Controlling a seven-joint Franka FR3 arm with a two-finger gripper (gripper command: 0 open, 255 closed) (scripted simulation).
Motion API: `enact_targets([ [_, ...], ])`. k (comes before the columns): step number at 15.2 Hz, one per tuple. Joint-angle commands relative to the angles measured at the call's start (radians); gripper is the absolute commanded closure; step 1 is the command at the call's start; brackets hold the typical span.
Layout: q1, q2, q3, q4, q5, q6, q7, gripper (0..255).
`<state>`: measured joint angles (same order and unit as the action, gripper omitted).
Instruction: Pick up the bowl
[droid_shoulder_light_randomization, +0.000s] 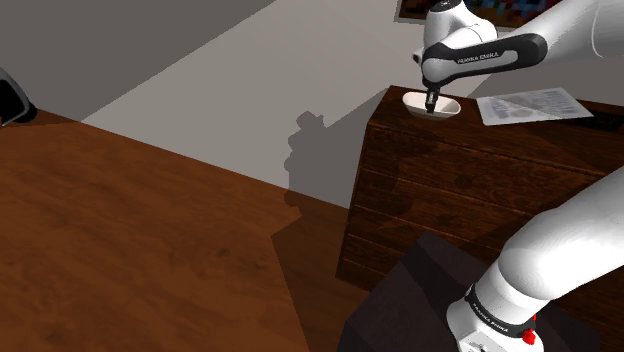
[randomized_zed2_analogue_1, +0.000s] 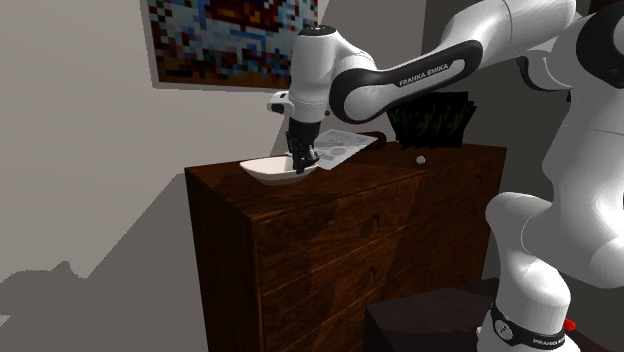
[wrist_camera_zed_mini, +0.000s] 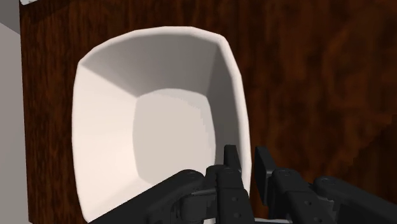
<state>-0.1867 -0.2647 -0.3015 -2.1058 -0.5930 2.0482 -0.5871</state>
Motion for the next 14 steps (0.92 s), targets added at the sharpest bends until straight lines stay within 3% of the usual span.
enact_targets([
  [1, 0.0, 0.001, 0.0, -0.001, 0.0, 0.0, 0.0, 255],
  [5, 0.0, 0.001, 0.0, 0.002, 0.001, -0.001, -0.001, 255],
  [14, 0.008, -0.003, 0.01, 0.113, 0.028, -0.106, -0.054, 255],
])
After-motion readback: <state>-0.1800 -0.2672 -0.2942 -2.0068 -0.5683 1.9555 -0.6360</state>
